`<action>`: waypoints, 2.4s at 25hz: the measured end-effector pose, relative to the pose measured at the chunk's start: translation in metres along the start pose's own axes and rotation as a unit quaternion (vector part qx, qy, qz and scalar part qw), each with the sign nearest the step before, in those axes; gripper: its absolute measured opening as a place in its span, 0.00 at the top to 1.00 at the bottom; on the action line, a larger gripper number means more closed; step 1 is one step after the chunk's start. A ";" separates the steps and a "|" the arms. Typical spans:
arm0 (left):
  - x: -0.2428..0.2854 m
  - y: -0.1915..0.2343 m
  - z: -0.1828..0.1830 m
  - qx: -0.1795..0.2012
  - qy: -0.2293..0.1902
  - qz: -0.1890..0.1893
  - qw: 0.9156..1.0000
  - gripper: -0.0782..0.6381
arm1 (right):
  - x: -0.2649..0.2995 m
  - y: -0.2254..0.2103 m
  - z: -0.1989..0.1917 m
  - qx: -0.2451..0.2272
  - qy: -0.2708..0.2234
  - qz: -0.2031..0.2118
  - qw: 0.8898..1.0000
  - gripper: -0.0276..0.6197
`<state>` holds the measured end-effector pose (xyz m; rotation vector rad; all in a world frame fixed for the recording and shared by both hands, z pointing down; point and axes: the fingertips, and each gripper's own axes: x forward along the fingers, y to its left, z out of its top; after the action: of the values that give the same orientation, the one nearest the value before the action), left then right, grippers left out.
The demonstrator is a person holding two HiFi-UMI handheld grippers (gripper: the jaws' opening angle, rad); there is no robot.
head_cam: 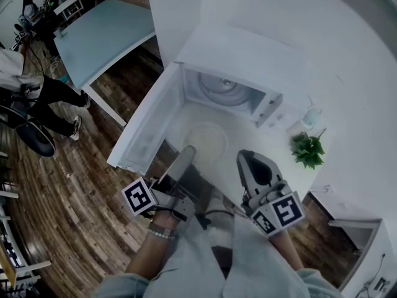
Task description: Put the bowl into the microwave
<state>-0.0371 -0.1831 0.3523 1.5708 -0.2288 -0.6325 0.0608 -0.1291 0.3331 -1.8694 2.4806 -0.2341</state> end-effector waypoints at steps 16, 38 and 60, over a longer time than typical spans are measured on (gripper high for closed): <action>0.031 0.017 -0.003 0.003 -0.002 0.024 1.000 0.57 | 0.028 0.011 -0.020 -0.100 0.051 0.069 0.991 0.51; 0.075 0.060 0.006 -0.003 0.014 0.054 0.998 0.57 | 0.067 -0.035 -0.042 -0.084 0.064 0.061 0.993 0.47; 0.110 0.128 0.028 0.013 0.023 0.099 0.995 0.57 | 0.105 -0.087 -0.088 -0.069 0.104 0.058 0.990 0.47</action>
<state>0.0678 -0.2779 0.4483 1.5634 -0.3553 -0.4408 0.1042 -0.2441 0.4392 -1.8255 2.8021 -0.2720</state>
